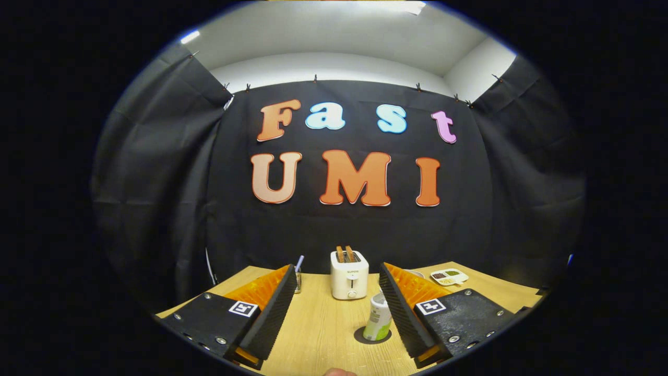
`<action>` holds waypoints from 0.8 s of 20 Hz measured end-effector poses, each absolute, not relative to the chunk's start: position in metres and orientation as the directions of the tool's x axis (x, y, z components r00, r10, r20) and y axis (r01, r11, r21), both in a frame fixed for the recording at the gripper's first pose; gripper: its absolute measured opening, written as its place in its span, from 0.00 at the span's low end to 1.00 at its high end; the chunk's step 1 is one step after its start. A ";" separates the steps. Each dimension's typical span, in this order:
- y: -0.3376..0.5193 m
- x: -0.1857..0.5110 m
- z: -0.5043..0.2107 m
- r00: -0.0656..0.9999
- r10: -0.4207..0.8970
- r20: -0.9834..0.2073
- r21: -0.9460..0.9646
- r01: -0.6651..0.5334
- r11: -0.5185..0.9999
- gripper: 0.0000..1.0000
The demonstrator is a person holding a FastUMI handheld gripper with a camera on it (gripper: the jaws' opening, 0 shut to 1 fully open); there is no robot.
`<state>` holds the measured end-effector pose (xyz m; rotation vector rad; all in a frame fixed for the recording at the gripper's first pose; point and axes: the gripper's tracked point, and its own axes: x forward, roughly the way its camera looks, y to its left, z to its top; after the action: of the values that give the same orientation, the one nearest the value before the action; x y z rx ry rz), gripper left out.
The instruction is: Take the bottle from table, then pour the juice into the cup, finally place the bottle on the coaster
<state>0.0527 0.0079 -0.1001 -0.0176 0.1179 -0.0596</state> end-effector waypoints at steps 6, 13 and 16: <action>0.043 0.025 -0.039 0.999 -0.033 -0.036 -0.050 0.031 0.998 0.94; 0.048 0.001 -0.005 0.999 -0.030 0.038 0.051 0.028 0.998 0.94; 0.046 -0.006 -0.003 0.998 -0.036 0.044 0.056 0.033 0.998 0.94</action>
<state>-0.0060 0.0458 -0.0026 0.0557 -0.0449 -0.0344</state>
